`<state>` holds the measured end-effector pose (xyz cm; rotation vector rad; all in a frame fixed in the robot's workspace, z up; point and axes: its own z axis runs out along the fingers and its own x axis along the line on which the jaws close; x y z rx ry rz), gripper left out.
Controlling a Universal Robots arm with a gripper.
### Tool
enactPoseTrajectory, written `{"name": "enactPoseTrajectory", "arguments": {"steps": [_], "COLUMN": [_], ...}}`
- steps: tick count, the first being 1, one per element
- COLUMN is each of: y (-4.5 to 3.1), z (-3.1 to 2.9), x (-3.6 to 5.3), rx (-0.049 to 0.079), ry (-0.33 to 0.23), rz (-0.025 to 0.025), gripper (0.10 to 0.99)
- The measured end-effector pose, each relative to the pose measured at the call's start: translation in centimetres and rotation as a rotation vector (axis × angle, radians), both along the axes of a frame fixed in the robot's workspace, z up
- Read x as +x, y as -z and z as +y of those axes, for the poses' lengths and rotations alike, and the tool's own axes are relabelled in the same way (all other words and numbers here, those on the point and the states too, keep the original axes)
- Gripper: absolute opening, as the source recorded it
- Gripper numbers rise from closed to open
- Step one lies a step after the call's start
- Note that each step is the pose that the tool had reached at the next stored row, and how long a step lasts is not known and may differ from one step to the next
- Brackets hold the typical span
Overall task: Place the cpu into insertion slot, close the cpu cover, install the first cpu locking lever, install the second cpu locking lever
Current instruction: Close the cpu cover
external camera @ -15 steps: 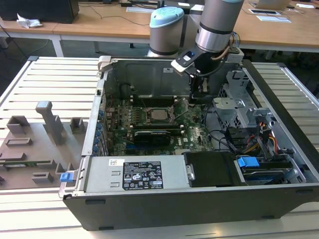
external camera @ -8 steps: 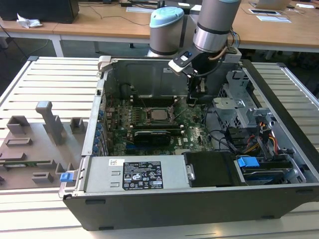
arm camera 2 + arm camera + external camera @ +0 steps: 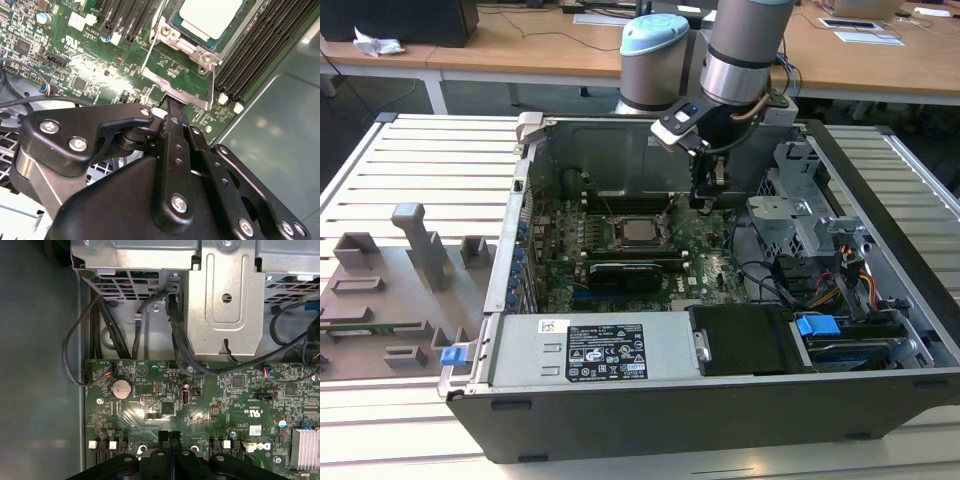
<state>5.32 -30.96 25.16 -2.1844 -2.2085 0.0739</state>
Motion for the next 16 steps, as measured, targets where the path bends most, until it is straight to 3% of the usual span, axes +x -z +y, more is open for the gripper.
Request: {"name": "enactPoseTrajectory", "arguments": {"steps": [16], "y": [0.00], "z": [0.00], "x": [-1.17], "rx": [0.000], "ry": [0.000], "rz": [0.0000], "gripper": [0.106]}}
